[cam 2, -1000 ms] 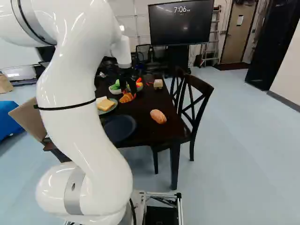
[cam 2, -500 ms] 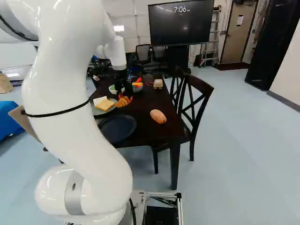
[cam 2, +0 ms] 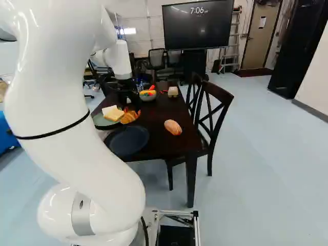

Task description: Move the croissant to the empty plate

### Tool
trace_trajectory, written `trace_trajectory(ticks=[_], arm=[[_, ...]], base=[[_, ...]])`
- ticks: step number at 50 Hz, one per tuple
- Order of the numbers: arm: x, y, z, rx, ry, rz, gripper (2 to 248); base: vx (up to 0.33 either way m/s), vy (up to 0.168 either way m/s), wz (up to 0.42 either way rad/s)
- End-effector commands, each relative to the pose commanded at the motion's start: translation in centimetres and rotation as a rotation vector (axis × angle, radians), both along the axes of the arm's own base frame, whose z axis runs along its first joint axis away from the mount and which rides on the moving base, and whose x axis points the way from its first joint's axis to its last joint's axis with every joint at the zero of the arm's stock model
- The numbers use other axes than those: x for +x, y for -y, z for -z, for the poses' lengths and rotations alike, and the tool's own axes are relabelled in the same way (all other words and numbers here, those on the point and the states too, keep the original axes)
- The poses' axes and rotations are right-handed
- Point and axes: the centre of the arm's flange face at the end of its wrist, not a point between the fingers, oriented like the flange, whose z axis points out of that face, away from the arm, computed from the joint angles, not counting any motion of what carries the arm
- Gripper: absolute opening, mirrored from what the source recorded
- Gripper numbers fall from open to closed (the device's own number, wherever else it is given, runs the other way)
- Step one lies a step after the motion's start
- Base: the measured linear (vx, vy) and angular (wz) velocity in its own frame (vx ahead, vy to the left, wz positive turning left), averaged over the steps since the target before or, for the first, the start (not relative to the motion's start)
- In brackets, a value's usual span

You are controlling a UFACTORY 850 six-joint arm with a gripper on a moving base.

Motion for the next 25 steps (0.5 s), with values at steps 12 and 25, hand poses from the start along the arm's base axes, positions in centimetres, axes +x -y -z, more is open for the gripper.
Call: trace_trajectory(ticks=[12, 25], arm=[[-2.5, -0.9, 0.1, -0.013, -0.018, -0.038, 135], [-5.1, -1.4, 0.1, -0.014, -0.023, -0.062, 135]], base=[[0.000, 0.000, 0.000], [0.000, 0.000, 0.000]])
